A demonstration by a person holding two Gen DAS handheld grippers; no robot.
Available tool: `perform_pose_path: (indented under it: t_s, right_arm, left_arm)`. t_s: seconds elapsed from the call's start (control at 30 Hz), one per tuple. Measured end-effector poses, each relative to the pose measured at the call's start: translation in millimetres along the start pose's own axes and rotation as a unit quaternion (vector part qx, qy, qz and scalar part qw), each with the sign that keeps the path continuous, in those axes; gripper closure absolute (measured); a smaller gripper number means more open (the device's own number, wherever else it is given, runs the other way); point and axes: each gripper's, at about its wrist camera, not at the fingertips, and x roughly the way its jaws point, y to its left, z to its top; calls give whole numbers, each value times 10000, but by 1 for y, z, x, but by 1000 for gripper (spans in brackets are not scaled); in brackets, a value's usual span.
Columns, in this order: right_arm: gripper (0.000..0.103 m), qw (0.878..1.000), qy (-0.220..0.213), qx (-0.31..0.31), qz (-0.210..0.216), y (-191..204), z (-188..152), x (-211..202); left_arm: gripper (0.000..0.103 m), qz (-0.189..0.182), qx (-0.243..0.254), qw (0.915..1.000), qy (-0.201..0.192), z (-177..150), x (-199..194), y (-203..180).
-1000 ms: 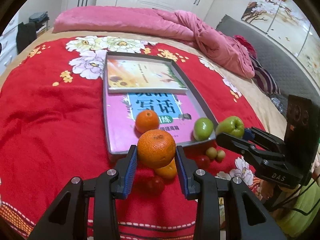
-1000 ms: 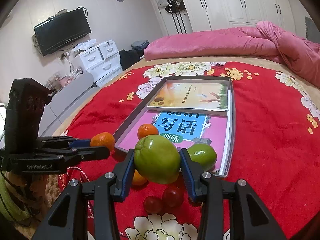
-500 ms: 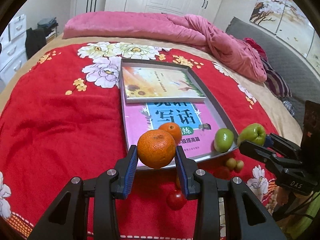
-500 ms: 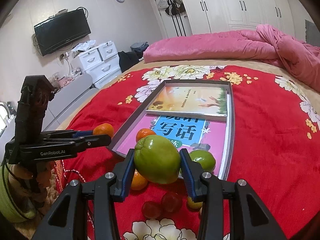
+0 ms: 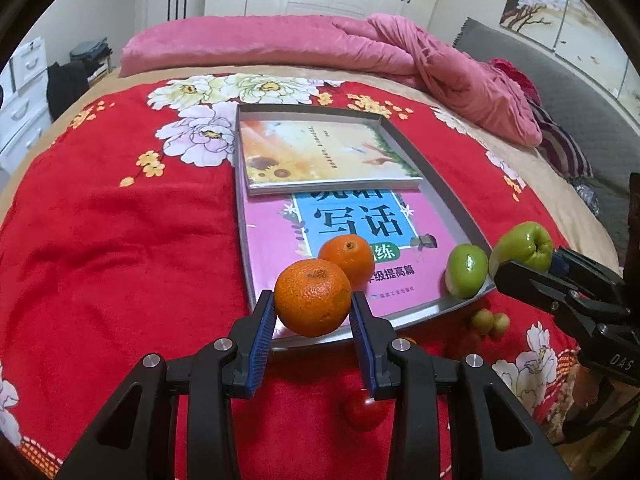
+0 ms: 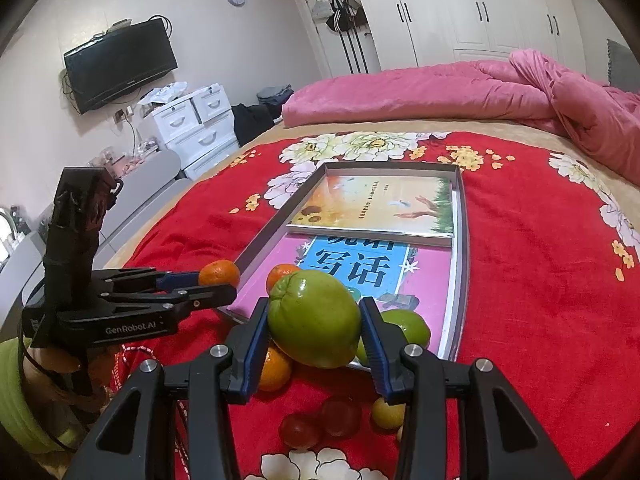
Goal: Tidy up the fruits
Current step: 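Lift the orange in the left tool and the green apple in the right tool toward the tray, then lower the orange in the left tool while the right tool lowers the green apple into the tray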
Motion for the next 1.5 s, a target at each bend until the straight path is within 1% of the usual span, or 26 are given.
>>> perform_pose_path:
  t_s: [0.13,0.37,0.53,0.97,1.5]
  right_arm:
    - [59,10000,14,11,6,0,0,2]
    - [59,10000,41,-54,-32,2,4,12]
    - [59,9999,58,-135,-72,5,8,22]
    - [59,9988,375,-197,-228,5,13,60]
    - [59,9962,699,-459,-225,10,8,82]
  left_arm:
    - [64,21,76,10000,46,0,5,-4]
    - [64,52,58,9997,230,-2,16,-2]
    - [64,33,104,9997,240,-1,18,-4]
    - [65,-51,188,9992,339,1,25,-7]
    - [65,-134,177,9989,408,3,29,-6]
